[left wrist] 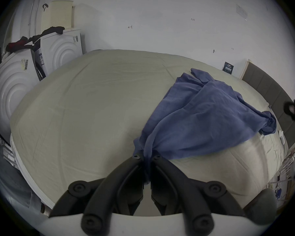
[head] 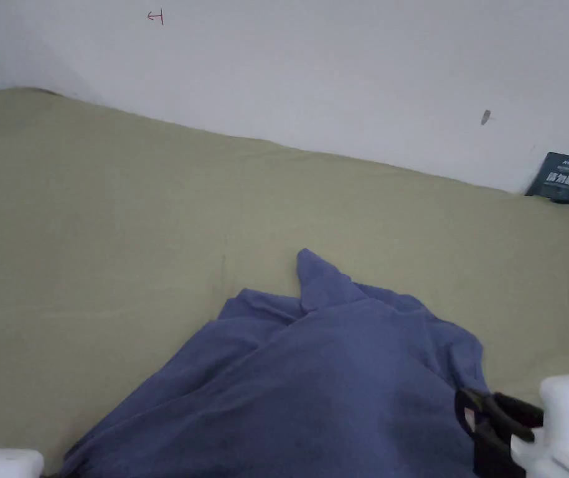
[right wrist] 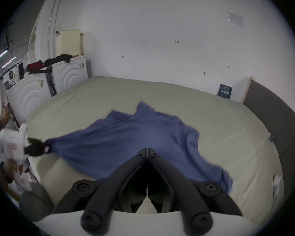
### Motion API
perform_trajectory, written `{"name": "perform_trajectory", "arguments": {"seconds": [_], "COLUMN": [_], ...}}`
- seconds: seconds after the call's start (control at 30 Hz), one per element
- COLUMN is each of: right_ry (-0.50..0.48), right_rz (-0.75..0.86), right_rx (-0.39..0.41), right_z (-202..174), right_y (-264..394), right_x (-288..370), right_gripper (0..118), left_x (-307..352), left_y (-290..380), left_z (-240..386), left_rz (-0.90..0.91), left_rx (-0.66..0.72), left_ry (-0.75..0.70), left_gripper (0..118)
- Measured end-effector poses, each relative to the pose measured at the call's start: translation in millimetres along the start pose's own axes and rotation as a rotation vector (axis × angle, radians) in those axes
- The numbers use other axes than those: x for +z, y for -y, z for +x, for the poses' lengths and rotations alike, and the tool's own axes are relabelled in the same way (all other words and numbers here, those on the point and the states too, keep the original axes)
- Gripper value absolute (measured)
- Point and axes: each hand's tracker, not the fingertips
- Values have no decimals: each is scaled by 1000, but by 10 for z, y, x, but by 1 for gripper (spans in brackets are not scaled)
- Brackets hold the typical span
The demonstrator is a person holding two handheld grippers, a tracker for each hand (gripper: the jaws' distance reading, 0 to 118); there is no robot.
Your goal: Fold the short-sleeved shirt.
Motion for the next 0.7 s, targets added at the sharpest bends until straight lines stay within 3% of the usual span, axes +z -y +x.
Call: {"name": "perform_trajectory", "arguments": {"seconds": [0.1,0.3,0.37,0.53,0.7], "right_ry": [-69,-98,-121,-226,-239], "right_rz": [-23,-171,-194,-286,-333], "right_rx": [-32,82,107,78,72], "right_z": [338,656,669,587,503], "right_y": [-427,-803,-859,-969,-1075], "right_x": [-657,-1756,-2023,-2491,-2810], "right_gripper": [0,0,0,0,2], "left_x": [-47,-67,-77,-125,-136], "left_y": [-3,3,-8,-17,7], "left_z": [-10,-23,-29,-35,-39], "left_rz": [-7,-19,-21,-27,-38], "left_rx": [24,23,24,14,26], "left_ry": [5,6,5,1,3], "left_gripper": [4,4,5,5,5]}}
